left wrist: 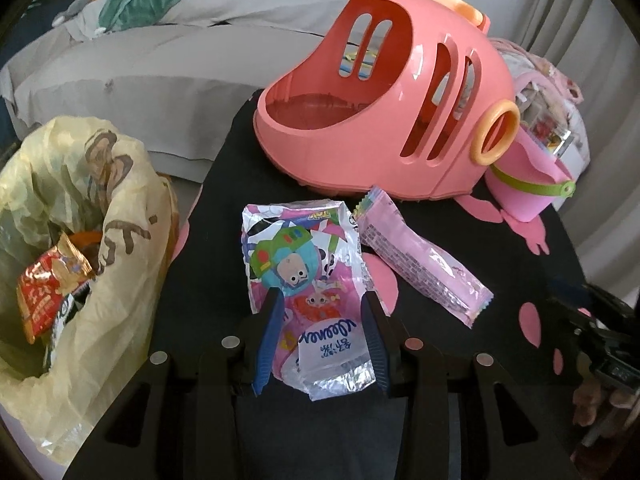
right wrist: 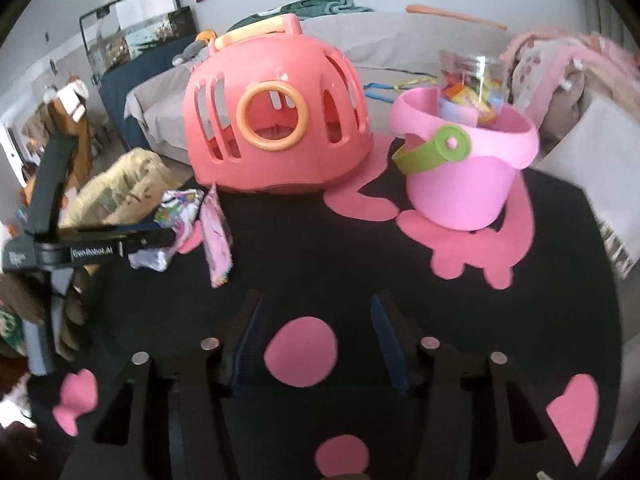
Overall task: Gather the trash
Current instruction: 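Grasp the colorful snack wrapper with the left gripper while the right gripper grasps the pink stick wrapper, then carry both wrappers over the yellow trash bag with both grippers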
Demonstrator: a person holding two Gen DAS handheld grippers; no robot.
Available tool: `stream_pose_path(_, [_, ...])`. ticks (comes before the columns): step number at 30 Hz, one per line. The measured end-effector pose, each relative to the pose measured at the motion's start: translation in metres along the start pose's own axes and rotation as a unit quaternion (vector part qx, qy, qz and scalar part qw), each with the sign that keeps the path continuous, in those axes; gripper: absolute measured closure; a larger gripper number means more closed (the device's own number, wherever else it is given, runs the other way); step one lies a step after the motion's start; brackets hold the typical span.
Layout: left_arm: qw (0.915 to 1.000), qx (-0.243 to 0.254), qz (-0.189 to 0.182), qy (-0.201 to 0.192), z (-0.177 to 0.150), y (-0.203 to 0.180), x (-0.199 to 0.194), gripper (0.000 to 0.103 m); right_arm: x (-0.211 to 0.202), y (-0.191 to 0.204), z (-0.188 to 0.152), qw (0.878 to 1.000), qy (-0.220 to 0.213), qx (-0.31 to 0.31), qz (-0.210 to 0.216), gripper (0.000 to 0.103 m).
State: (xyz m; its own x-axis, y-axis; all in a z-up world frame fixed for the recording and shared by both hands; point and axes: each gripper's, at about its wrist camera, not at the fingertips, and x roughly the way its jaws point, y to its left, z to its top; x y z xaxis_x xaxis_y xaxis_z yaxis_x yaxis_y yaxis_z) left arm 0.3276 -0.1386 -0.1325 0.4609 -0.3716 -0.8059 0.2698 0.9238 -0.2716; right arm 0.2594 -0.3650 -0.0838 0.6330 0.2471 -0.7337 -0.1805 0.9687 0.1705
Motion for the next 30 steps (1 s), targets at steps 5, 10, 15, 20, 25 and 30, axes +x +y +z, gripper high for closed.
stream_pose_path(5, [0.9999,-0.001,-0.013,0.000,-0.002,0.009,-0.005,0.086,0.010,0.015,0.009,0.999,-0.003,-0.040,-0.020,0.055])
stream_pose_path(10, [0.9990,-0.022,-0.040,-0.005,-0.012,0.027,-0.019,0.102,0.020,0.032,0.021,0.998,-0.010,-0.065,0.012,0.055])
stream_pose_path(15, [0.9982,-0.016,-0.046,-0.036,-0.018,0.036,-0.056,0.102,0.047,0.057,0.042,0.994,0.000,-0.096,0.052,0.055])
stream_pose_path(20, [0.9965,-0.036,-0.069,-0.030,-0.017,0.048,-0.064,0.098,0.082,0.082,0.057,0.990,0.024,-0.124,0.062,0.055])
stream_pose_path(25, [0.9962,-0.046,-0.069,-0.026,-0.014,0.045,-0.051,0.075,0.108,0.089,0.056,0.987,0.058,-0.140,0.048,0.085])
stream_pose_path(30, [0.9969,-0.070,-0.034,-0.015,-0.007,0.044,-0.031,0.063,0.087,0.076,0.044,0.990,0.049,-0.126,0.034,0.090])
